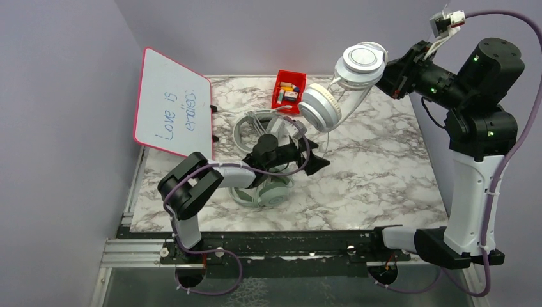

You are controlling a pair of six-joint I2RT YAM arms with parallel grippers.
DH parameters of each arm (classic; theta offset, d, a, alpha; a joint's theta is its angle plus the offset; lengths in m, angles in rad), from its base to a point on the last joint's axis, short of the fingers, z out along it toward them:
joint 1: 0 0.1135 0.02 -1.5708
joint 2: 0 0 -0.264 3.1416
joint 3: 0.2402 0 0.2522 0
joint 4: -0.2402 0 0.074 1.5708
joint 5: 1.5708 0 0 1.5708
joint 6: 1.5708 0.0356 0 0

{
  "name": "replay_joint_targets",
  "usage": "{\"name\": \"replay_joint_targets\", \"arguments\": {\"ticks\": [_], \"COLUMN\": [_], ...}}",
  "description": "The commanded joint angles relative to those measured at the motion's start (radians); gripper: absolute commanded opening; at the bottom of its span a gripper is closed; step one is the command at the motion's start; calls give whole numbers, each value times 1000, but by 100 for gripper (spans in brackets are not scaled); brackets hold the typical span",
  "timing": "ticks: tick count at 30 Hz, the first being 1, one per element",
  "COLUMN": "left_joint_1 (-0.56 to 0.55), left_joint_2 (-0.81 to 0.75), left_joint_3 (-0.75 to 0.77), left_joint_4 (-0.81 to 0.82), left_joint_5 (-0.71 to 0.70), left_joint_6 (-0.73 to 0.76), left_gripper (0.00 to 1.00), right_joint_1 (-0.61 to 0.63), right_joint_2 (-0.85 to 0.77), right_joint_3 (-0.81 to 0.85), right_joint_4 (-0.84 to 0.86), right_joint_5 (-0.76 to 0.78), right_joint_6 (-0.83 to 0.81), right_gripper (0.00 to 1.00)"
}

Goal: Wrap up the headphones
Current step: Wrap the headphones cable around the headphones.

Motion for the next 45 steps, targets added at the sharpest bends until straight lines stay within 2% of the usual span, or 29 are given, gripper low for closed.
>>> {"name": "replay_joint_targets", "arguments": {"ticks": [1, 3, 6, 7, 11, 16, 22, 28, 29, 30, 35, 38, 45], "left_joint_1": [4, 4, -1, -3, -8, -38, -50, -54, -54, -54, -56, -53, -52], "left_joint_2": [53, 61, 38, 18, -109, -250, -372, -372, -370, -363, -279, -198, -146], "left_joint_3": [61, 66, 30, 8, -84, -135, -141, -170, -163, -151, -85, -23, 51], "left_joint_4": [29, 25, 26, 26, 2, -134, -325, -350, -350, -350, -345, -345, -332], "left_joint_5": [-48, -33, -38, -53, -99, -146, -230, -204, -219, -229, -329, -368, -401], "left_joint_6": [34, 22, 4, 4, 28, 43, 96, 78, 86, 102, 168, 197, 283], "left_gripper": [89, 78, 45, 37, 18, 15, 0, 0, 4, 14, 71, 93, 96], "right_joint_1": [-6, -6, -6, -5, -6, -6, -6, -6, -6, -6, -6, -6, -6], "right_joint_2": [-13, -11, -6, -6, -9, 0, 26, 51, 51, 54, 66, 67, 62], "right_joint_3": [37, 42, 46, 42, 5, -56, -77, -15, -6, 4, 57, 64, 62], "right_joint_4": [1, -1, -4, -5, -10, -7, -59, -118, -123, -127, -147, -147, -143], "right_joint_5": [-21, -19, -13, -1, 75, 167, 207, 206, 198, 186, 154, 134, 110], "right_joint_6": [31, 29, 26, 23, 3, -13, -69, -73, -69, -63, -48, -45, -46], "right_gripper": [1, 1, 1, 0, 1, 1, 1, 1, 1, 1, 1, 1, 1]}}
